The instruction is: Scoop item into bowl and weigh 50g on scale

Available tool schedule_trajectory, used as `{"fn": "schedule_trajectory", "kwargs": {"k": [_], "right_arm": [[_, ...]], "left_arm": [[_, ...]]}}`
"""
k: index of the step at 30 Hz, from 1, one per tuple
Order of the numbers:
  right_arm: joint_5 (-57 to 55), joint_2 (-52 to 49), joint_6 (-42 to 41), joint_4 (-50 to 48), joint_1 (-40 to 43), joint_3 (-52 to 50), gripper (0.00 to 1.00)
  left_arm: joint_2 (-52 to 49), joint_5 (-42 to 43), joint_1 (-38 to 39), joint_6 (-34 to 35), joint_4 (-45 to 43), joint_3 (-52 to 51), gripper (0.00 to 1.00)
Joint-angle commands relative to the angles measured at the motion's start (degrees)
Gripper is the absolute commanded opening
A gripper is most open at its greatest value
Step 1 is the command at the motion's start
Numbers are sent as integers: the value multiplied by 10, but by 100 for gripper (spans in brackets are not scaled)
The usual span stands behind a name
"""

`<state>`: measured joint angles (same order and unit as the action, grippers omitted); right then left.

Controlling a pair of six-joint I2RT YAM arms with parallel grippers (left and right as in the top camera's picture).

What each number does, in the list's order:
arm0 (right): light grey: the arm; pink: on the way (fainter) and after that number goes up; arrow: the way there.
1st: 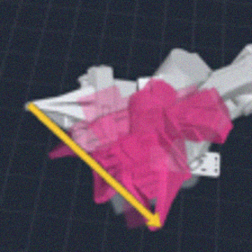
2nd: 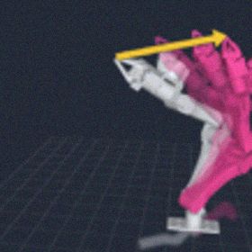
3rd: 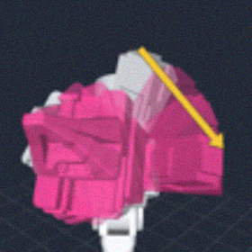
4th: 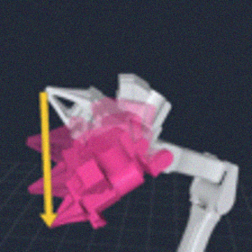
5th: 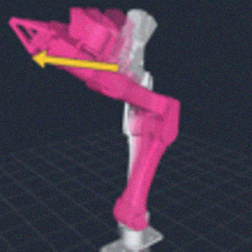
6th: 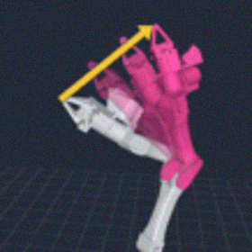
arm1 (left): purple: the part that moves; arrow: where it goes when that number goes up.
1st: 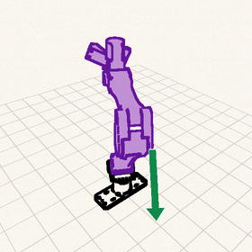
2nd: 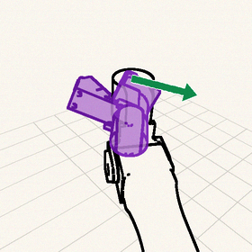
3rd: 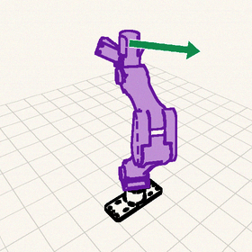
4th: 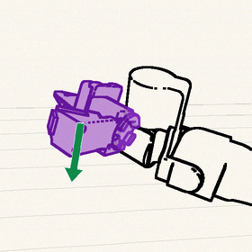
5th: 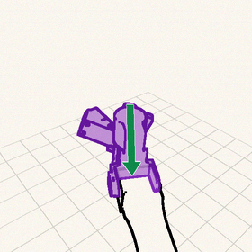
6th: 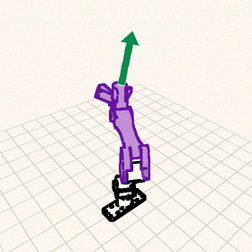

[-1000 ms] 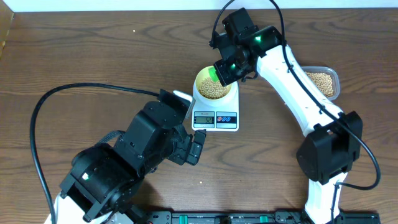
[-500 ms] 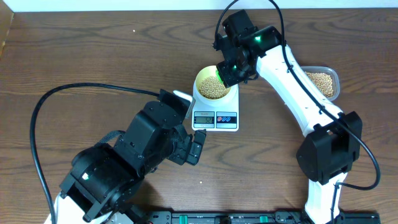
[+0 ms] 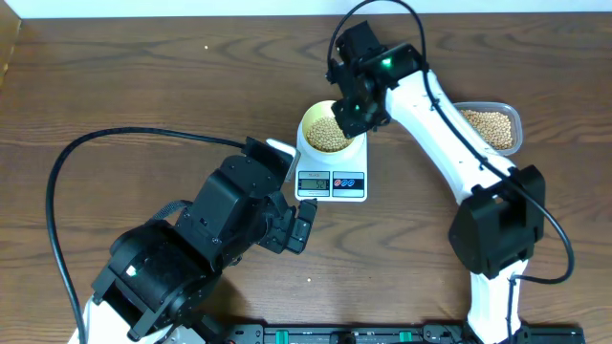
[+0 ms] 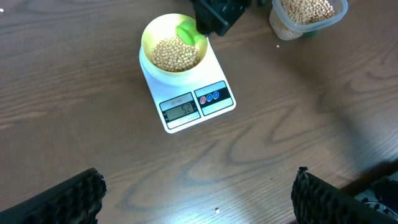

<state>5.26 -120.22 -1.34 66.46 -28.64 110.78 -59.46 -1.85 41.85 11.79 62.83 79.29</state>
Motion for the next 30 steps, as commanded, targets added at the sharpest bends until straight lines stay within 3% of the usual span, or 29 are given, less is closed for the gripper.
{"fn": "schedule_trajectory", "kwargs": {"k": [1, 30], "right_arm": [[-6, -14, -8, 1, -12, -3, 1], [101, -38, -70, -13, -17, -3, 1]], "left_arm": [[4, -1, 0, -7, 1, 9, 98], [4, -1, 0, -7, 1, 9, 98]]}}
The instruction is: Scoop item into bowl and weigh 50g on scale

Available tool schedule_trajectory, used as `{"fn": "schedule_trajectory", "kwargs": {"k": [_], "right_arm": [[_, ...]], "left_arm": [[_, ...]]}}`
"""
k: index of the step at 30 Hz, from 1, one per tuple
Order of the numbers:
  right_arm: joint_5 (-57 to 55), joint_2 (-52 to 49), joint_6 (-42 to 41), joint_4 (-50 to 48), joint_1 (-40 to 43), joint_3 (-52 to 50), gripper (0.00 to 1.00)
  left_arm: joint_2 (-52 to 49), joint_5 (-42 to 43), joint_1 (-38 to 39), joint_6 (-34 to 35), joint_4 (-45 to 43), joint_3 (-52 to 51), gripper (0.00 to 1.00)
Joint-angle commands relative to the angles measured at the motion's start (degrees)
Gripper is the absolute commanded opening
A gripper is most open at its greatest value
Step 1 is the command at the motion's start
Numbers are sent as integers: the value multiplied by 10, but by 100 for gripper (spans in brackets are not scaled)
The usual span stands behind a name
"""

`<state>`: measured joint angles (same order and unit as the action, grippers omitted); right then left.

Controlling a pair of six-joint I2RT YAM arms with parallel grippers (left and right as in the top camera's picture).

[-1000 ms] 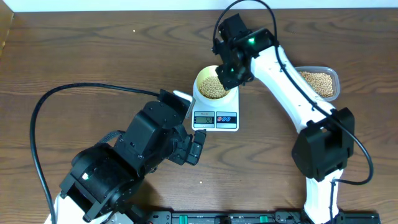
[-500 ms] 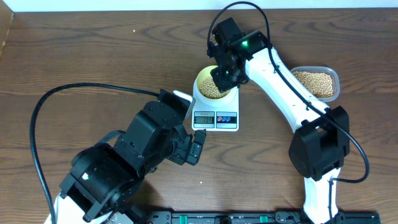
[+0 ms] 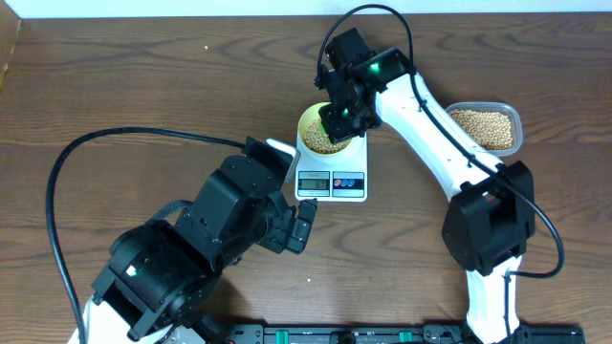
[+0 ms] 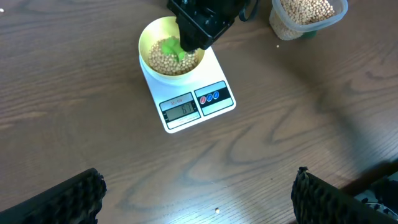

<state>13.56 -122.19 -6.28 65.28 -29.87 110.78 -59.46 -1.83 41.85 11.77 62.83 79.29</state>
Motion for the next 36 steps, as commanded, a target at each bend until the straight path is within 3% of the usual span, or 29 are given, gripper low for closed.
{"fn": "schedule_trajectory", "kwargs": {"k": [1, 14, 36], "right_arm": [[18, -19, -23, -2, -4, -3, 1], [25, -19, -75, -16, 26, -3, 1], [231, -19, -66, -34, 101, -3, 1]], "left_arm": [[4, -1, 0, -7, 1, 9, 98], [4, -2, 0, -7, 1, 9, 98], [4, -2, 0, -7, 1, 9, 98]]}}
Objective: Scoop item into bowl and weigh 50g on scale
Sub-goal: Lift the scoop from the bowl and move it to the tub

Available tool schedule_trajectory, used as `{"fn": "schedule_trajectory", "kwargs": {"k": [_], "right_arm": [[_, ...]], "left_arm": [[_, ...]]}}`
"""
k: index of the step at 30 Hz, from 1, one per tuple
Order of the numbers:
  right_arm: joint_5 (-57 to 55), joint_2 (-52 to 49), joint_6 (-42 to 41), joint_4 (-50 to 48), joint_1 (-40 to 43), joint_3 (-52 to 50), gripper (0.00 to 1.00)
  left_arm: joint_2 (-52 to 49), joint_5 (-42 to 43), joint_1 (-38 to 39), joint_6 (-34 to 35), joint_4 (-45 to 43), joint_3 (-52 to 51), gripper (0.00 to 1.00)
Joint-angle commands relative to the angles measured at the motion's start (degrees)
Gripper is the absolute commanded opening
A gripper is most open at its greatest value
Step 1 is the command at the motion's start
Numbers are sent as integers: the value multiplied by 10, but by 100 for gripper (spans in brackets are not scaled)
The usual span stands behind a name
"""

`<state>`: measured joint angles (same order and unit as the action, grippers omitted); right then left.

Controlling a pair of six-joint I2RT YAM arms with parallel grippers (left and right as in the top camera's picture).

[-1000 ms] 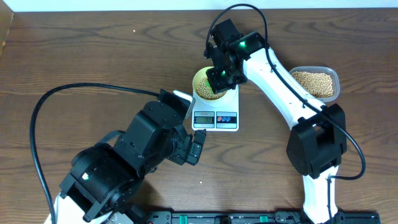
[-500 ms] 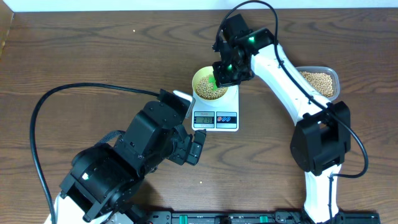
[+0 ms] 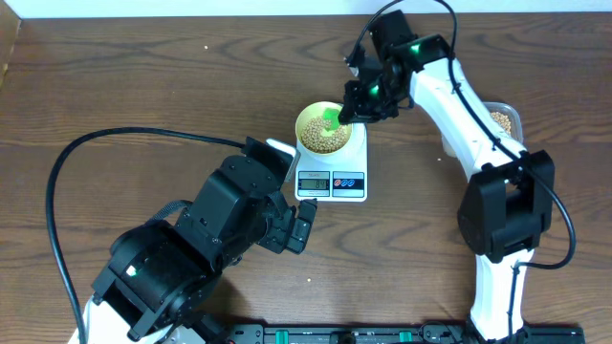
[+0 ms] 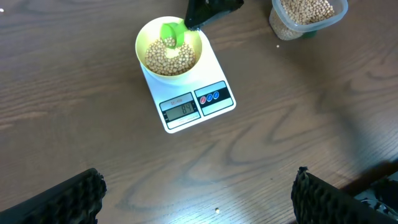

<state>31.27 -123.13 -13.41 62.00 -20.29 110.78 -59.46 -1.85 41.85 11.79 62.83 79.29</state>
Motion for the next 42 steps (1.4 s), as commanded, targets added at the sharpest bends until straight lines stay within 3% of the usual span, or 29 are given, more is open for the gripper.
{"fn": "schedule_trajectory", "kwargs": {"k": [1, 12, 27, 42], "right_arm": [[66, -10, 9, -1, 8, -3, 1], [205, -10, 50, 1, 37, -3, 1], [270, 15, 114, 62, 91, -3, 1], [265, 123, 250, 210, 274, -3, 1]], "left_arm": [[4, -1, 0, -7, 1, 9, 98], [4, -1, 0, -7, 1, 9, 98], [4, -1, 0, -7, 1, 9, 98], [4, -1, 0, -7, 1, 9, 98]]}}
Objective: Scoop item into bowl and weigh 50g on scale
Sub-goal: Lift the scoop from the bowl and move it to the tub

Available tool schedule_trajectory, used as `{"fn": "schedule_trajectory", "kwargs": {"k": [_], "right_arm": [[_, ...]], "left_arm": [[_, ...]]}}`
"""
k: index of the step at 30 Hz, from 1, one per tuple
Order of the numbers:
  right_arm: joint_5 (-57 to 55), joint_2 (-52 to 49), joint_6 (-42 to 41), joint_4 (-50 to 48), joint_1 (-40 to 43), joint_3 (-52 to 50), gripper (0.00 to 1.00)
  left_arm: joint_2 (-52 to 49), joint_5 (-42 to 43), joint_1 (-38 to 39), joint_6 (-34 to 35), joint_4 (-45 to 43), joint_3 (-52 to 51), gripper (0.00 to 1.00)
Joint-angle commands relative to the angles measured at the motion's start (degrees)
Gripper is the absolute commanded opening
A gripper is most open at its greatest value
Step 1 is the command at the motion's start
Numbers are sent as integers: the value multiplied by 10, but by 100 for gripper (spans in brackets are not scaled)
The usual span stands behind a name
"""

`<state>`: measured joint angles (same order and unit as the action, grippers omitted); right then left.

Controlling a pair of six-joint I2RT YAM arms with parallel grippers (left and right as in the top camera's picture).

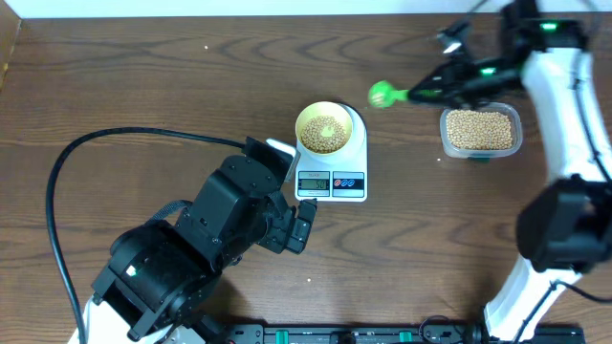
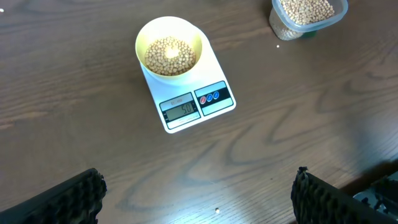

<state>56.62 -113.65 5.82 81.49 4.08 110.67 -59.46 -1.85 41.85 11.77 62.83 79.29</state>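
Note:
A yellow bowl [image 1: 325,129] of tan beans sits on the white scale [image 1: 332,183]. In the left wrist view the bowl [image 2: 169,51] is heaped, and the scale's display [image 2: 181,110] reads about 50. My right gripper [image 1: 438,88] is shut on the handle of a green scoop [image 1: 382,94]. It holds the scoop in the air between the bowl and the bean container [image 1: 480,131]. My left gripper [image 2: 199,202] is open above bare table in front of the scale, with nothing between its fingers.
The clear plastic bean container [image 2: 308,12] stands to the right of the scale. A stray bean [image 2: 216,211] lies on the wood near my left fingers, and another [image 2: 277,45] lies beside the container. My left arm's black cable [image 1: 67,182] loops over the left of the table.
The scoop was in the bowl at its far rim. Now my right gripper holds it out of the bowl, off to the right near the container. The display reading is lower.
My right gripper had the green scoop over the bowl's far edge, then down among the beans, then at the bowl's far rim. The display changed each time. Now the scoop is clear of the bowl. My left arm has stayed still and open throughout.

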Motion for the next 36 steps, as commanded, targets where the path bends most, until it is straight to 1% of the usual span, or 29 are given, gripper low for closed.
{"fn": "schedule_trajectory", "kwargs": {"k": [1, 3, 7, 12, 16, 22, 25, 31, 36], "right_arm": [[6, 32, 67, 26, 44, -2, 1], [-1, 38, 89, 49, 73, -2, 1], [-39, 38, 105, 75, 115, -2, 1], [-68, 38, 112, 76, 138, -2, 1], [-145, 38, 102, 83, 146, -2, 1], [-321, 38, 64, 75, 136, -2, 1], [-382, 38, 49, 62, 131, -2, 1], [-437, 38, 40, 12, 120, -2, 1], [-476, 38, 40, -9, 81, -2, 1]], "left_arm": [[4, -1, 0, -7, 1, 9, 98], [4, -1, 0, -7, 1, 9, 98], [4, -1, 0, -7, 1, 9, 98], [4, -1, 0, -7, 1, 9, 98], [4, -1, 0, -7, 1, 9, 98], [4, -1, 0, -7, 1, 9, 98], [4, -1, 0, -7, 1, 9, 98], [4, -1, 0, -7, 1, 9, 98], [4, -1, 0, -7, 1, 9, 98]]}}
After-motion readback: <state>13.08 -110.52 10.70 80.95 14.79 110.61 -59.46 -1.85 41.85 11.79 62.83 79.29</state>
